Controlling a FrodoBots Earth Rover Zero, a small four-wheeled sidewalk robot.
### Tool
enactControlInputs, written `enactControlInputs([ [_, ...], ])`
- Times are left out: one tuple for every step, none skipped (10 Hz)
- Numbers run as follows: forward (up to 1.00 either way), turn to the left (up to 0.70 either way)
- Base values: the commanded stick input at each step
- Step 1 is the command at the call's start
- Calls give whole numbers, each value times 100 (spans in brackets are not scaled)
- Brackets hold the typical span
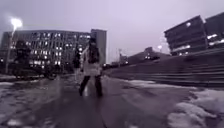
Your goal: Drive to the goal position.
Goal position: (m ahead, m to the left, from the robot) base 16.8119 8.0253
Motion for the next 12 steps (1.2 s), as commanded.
enactControlInputs([
  [100, 0],
  [100, 0],
  [100, 0],
  [100, 0],
  [100, 7],
  [100, 21],
  [100, 27],
  [100, 27],
  [100, 27],
  [100, 22],
  [100, 5],
  [100, 0],
])
